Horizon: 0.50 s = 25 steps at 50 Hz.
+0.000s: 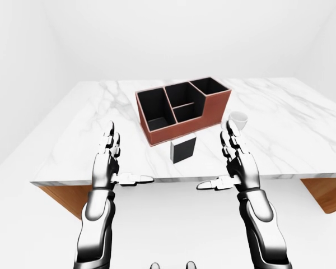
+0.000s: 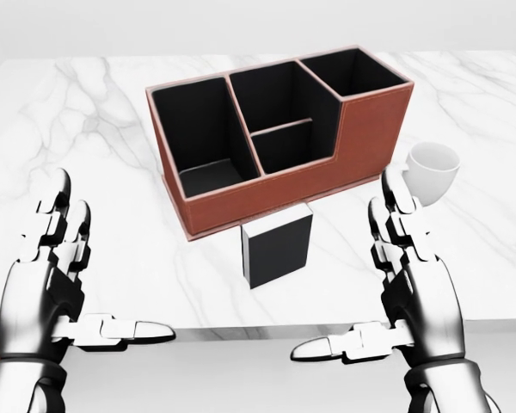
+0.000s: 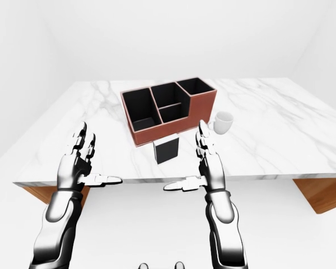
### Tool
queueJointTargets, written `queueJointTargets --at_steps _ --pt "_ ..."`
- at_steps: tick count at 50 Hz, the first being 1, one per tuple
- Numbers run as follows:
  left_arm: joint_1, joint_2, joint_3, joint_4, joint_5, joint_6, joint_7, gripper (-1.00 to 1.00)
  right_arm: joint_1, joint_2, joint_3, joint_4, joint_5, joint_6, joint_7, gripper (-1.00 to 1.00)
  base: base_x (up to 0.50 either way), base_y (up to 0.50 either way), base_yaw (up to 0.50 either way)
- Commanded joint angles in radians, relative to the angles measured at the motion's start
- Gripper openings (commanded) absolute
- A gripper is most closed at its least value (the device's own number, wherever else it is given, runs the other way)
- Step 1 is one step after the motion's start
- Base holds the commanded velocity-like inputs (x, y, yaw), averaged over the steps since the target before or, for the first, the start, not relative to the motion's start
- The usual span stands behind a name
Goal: Pick up the book and place it in the front compartment of the caddy.
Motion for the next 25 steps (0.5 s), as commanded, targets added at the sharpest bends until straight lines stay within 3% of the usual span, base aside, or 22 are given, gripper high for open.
queueJointTargets --at_steps 1,25 --pt "-0.005 -0.001 -0.001 0.010 0.001 0.000 -0.001 1.00 0.002 0.000 0.003 -0.014 0.003 0.000 0.012 1.00 0.50 0.00 0.00" --pt "-0.004 -0.001 0.000 0.003 -0.001 0.000 -0.003 1.00 -0.001 -0.002 -0.001 0.001 0.004 0.000 0.016 1.00 0.50 0.00 0.00"
